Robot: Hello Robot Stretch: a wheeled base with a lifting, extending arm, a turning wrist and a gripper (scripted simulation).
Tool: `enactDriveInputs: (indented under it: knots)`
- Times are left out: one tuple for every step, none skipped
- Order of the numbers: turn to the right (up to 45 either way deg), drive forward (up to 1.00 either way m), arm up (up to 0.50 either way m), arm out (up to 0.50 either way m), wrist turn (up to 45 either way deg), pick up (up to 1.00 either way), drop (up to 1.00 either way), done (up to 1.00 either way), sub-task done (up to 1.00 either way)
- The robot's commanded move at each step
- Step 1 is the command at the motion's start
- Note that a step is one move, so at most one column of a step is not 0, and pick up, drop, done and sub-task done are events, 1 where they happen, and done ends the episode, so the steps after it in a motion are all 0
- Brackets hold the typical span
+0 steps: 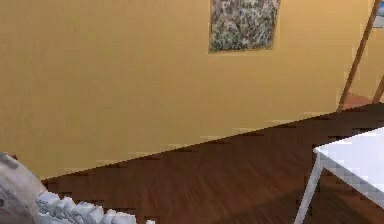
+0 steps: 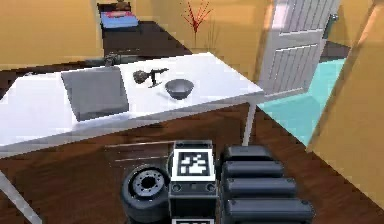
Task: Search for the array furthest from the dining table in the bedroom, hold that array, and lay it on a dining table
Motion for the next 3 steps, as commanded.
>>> enactDriveInputs:
  knots:
    - [15.0, 0.0, 0.0, 0.0, 0.0, 0.0, 0.0, 0.0, 0.0]
    - [0.0, 1.0, 0.0, 0.0, 0.0, 0.0, 0.0, 0.0, 0.0]
    - [0.0, 0.45, 0.0, 0.0, 0.0, 0.0, 0.0, 0.0, 0.0]
